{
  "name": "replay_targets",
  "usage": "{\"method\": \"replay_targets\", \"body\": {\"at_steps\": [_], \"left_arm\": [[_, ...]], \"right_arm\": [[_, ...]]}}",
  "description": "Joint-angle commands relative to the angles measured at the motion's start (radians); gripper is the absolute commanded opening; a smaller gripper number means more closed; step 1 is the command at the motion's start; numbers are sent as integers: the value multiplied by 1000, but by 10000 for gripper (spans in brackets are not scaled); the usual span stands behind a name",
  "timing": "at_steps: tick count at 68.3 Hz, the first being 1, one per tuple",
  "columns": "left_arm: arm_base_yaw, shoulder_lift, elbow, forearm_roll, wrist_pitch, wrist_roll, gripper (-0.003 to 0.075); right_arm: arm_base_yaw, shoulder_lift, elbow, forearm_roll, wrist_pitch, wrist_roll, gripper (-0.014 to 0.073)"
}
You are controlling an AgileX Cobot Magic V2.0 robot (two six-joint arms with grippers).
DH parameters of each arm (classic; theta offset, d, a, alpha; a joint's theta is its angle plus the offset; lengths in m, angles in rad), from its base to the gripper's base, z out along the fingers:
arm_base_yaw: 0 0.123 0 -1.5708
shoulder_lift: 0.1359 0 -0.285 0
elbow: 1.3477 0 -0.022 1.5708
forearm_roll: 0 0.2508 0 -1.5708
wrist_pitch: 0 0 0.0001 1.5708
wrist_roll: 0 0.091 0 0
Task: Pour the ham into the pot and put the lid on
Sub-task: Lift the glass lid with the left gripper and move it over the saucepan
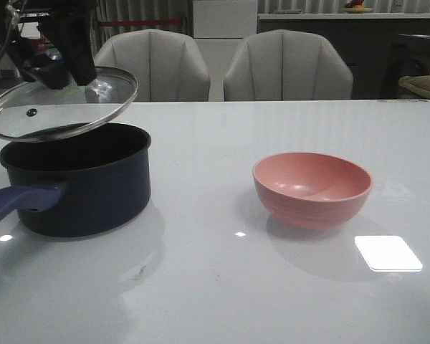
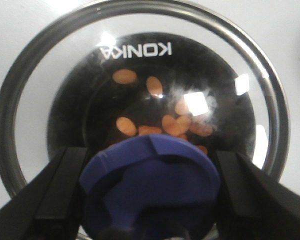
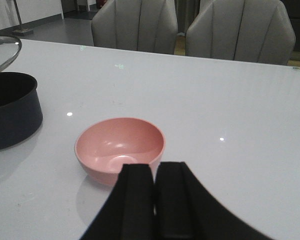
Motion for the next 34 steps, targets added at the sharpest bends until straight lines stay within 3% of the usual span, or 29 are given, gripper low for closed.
{"method": "replay_targets", "body": {"at_steps": [1,34], "left_arm": [[-11,-21,-58,1,8,1,281],[-11,67,-96,-5,10,1,281]], "right_arm": [[0,8,-30,-6,-83,-12,146],[0,8,-30,-6,-83,-12,146]]}}
